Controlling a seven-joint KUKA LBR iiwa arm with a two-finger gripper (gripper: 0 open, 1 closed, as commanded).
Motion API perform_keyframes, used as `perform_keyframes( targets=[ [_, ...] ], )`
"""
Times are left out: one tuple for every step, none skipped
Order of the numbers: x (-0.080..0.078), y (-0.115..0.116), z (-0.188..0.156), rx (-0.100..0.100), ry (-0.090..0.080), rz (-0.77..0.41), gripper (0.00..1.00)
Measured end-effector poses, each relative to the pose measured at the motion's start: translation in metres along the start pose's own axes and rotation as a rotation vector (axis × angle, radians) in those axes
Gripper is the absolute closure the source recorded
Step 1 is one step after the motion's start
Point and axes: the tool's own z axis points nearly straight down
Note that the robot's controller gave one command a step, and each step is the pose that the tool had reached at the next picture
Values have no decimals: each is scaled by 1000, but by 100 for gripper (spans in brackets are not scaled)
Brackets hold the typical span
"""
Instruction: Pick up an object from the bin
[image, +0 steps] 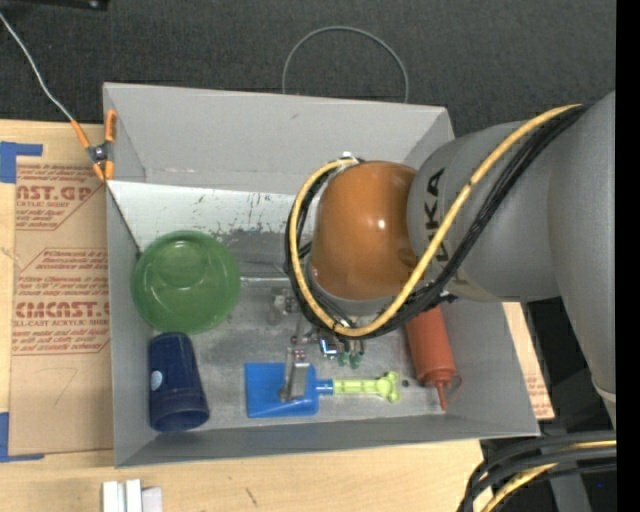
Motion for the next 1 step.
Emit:
perform_keyframes(
  targets=[
    [0,0,0,0,0,0,0]
  ],
)
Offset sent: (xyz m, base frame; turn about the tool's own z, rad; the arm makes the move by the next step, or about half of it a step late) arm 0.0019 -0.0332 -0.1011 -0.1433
